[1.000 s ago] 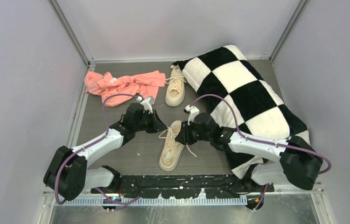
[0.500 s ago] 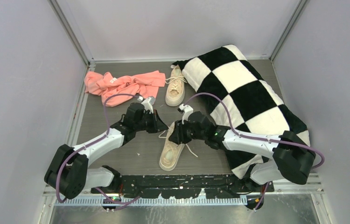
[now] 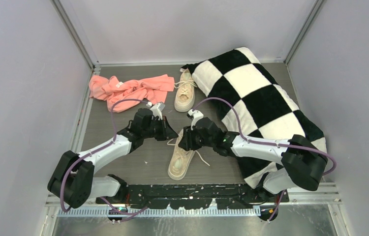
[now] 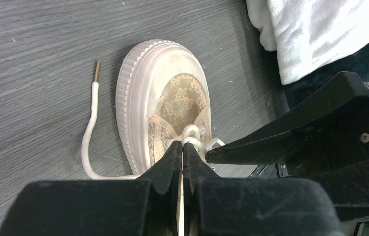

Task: Tie the shoes
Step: Tie the shoelace on the shoe.

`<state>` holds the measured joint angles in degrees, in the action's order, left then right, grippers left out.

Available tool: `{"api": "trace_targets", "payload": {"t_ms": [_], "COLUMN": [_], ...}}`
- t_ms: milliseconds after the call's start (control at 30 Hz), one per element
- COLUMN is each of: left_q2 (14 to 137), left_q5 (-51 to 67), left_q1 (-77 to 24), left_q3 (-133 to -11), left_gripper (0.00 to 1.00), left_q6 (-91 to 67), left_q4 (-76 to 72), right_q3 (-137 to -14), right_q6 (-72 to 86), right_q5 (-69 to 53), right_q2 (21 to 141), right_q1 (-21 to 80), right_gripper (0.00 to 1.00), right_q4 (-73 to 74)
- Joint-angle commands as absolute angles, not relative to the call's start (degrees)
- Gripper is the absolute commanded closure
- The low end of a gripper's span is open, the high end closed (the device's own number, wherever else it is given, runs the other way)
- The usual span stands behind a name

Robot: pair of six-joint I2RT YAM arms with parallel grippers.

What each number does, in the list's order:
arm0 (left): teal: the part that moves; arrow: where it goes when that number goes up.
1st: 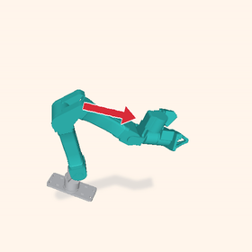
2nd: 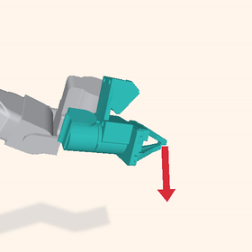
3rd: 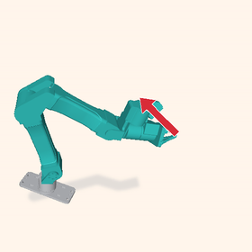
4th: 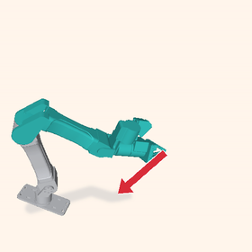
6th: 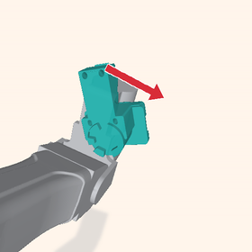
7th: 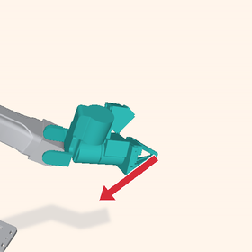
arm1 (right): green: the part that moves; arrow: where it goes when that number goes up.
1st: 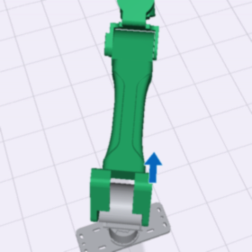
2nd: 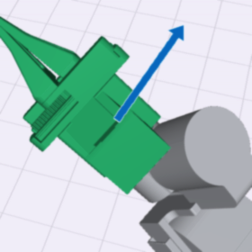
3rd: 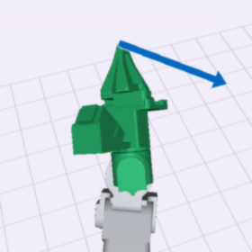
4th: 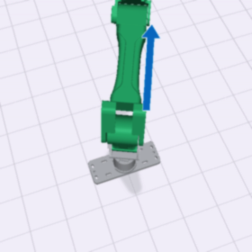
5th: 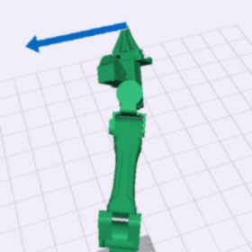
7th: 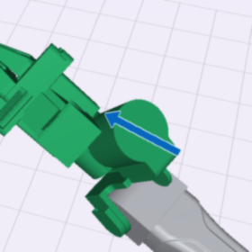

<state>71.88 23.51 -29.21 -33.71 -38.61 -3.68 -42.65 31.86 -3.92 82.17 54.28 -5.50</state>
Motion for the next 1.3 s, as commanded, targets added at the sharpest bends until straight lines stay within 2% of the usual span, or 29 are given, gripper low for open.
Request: {"api": "trace_targets", "payload": {"t_ms": [0, 300, 700, 1267], "left_q2": [72.52, 74.58, 73.57, 73.33], "left_q5": [25.56, 25.37, 22.86, 23.29], "left_q1": [-28.96, -29.39, -30.30, -31.73], "left_q3": [-35.18, -36.27, -38.54, -40.33], "left_gripper": [0.99, 0.99, 0.99, 1.00], "left_q6": [-38.50, -39.71, -41.66, -41.03], "left_q4": [-6.79, -7.16, -2.48, 2.82], "right_q3": [-45.07, -45.11, -42.41, -41.95], "right_q6": [32.00, 31.59, 33.10, 35.23], "right_q5": [-0.27, 3.79, 3.15, 0.77], "right_q2": [82.95, 82.48, 75.43, 75.10], "right_q1": [54.58, 54.51, 54.53, 54.57], "right_gripper": [0.59, 0.61, 0.63, 0.70], "right_q4": [-5.19, -3.80, -5.67, -6.55]}}
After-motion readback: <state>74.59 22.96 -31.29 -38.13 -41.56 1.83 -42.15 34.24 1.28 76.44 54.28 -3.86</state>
